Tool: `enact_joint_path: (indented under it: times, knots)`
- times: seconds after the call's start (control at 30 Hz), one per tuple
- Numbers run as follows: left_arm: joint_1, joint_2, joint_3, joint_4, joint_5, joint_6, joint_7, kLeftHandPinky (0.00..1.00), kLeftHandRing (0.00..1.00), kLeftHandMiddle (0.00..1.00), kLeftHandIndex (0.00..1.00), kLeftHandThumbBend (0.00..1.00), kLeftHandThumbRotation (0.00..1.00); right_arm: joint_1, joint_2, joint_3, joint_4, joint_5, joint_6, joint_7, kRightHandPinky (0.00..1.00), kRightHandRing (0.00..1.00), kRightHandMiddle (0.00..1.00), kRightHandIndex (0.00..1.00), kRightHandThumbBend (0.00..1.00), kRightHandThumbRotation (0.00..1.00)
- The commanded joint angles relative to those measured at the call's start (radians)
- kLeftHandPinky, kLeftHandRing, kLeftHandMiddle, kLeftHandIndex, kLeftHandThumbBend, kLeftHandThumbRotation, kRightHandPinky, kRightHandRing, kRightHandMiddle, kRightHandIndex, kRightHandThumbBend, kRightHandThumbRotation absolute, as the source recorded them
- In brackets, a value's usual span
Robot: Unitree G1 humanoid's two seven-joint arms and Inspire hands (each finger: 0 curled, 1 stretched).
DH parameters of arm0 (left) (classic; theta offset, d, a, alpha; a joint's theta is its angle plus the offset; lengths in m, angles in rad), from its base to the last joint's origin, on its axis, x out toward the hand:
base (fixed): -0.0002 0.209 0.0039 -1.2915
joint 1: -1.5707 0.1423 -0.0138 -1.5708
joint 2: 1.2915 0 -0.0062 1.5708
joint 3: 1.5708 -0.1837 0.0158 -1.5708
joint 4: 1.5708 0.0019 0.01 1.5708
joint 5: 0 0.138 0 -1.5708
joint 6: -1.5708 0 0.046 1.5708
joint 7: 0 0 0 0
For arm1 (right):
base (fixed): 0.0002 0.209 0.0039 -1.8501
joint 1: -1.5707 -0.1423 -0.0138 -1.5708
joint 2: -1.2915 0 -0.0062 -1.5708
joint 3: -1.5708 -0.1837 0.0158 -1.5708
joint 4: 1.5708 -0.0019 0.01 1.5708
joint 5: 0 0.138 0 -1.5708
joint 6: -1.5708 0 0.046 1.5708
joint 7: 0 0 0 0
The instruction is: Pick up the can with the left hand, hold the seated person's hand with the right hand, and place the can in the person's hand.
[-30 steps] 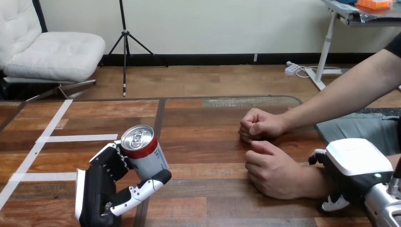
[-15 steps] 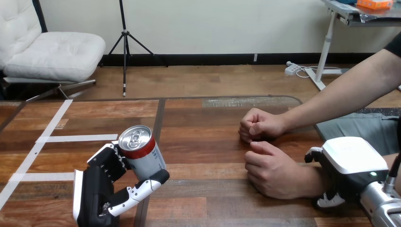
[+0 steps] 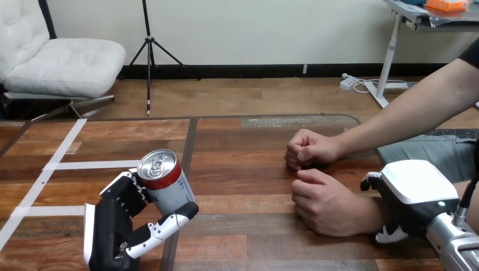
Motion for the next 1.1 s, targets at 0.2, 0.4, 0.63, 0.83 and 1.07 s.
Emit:
enact_joint_path:
  times: [0.2, 0.4, 0.63, 0.83, 1.07]
  knots:
    - [-0.021, 0.008, 0.007, -0.095, 0.028, -0.009, 0.017, 0.44, 0.44, 0.48, 0.5, 0.74, 0.0, -0.04, 0.008, 0.032, 0.094, 0.044, 0.004, -0.002, 0.74, 0.76, 0.77, 0.75, 0.81, 0.03]
    - [-0.015, 0.012, 0.008, -0.107, 0.033, -0.005, 0.022, 0.44, 0.44, 0.48, 0.5, 0.74, 0.0, -0.039, 0.005, 0.037, 0.086, 0.062, 0.013, 0.012, 0.72, 0.75, 0.76, 0.74, 0.81, 0.01]
    - [-0.015, 0.013, 0.009, -0.108, 0.024, -0.004, 0.017, 0.44, 0.44, 0.48, 0.5, 0.73, 0.0, -0.04, 0.007, 0.043, 0.071, 0.065, 0.038, 0.042, 0.7, 0.74, 0.76, 0.74, 0.79, 0.0]
    - [-0.015, 0.012, 0.007, -0.108, 0.008, -0.004, 0.008, 0.44, 0.44, 0.48, 0.51, 0.73, 0.0, -0.043, 0.01, 0.046, 0.07, 0.069, 0.055, 0.053, 0.64, 0.71, 0.73, 0.72, 0.8, 0.0]
    - [-0.019, 0.013, 0.01, -0.103, 0.007, -0.009, 0.006, 0.45, 0.44, 0.48, 0.51, 0.73, 0.0, -0.042, 0.011, 0.051, 0.054, 0.08, 0.08, 0.088, 0.53, 0.63, 0.68, 0.69, 0.79, 0.0]
